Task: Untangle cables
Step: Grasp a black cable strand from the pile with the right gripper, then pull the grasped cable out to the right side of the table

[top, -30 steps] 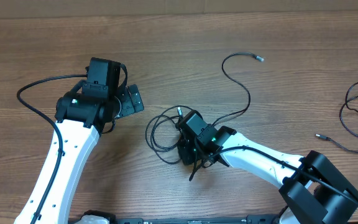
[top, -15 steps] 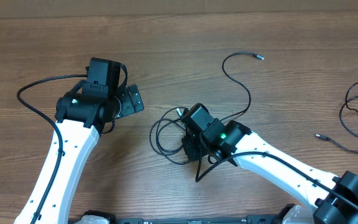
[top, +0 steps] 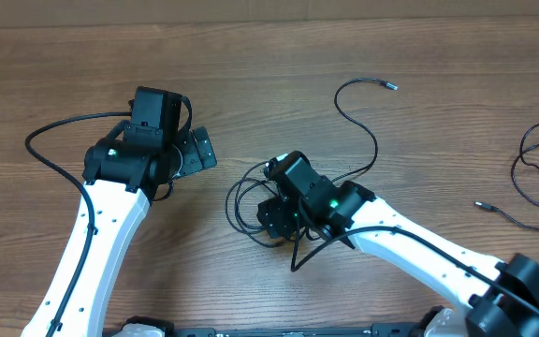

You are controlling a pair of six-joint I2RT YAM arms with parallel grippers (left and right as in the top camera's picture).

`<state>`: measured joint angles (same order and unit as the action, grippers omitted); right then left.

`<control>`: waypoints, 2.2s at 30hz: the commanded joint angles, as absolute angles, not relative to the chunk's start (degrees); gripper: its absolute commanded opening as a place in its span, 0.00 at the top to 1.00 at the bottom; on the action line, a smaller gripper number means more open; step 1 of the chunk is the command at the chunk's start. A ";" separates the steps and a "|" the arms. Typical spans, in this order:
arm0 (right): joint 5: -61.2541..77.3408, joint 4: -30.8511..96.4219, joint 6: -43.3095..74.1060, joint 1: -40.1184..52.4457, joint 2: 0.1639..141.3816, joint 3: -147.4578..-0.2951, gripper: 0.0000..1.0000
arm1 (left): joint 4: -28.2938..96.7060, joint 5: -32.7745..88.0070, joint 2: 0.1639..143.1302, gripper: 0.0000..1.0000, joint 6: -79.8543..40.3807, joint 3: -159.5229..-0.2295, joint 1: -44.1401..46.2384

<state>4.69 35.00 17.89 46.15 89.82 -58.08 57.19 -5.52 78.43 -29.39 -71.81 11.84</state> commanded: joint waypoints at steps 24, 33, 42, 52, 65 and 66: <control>-8.03 36.32 23.55 36.62 66.30 -64.75 0.96 | 56.99 -5.28 77.49 0.00 -28.10 -72.47 11.60; -31.79 14.50 10.87 33.39 47.40 -66.13 0.96 | 57.01 -5.28 77.49 0.00 -28.10 -72.47 11.60; -52.25 -5.23 -11.97 23.49 52.21 -66.13 0.96 | 56.99 -5.28 77.49 0.00 -28.10 -72.47 11.60; -75.24 -12.27 -17.39 -3.64 62.02 -66.13 0.96 | 56.99 -5.28 77.49 0.00 -28.10 -72.47 11.60; -75.33 -14.66 -9.39 -25.69 70.30 -66.11 0.96 | 56.99 -5.28 77.49 0.00 -28.10 -72.47 11.60; -75.33 -13.43 -6.85 -26.89 71.29 -66.08 0.96 | 56.99 -5.28 77.49 0.00 -28.10 -72.47 11.60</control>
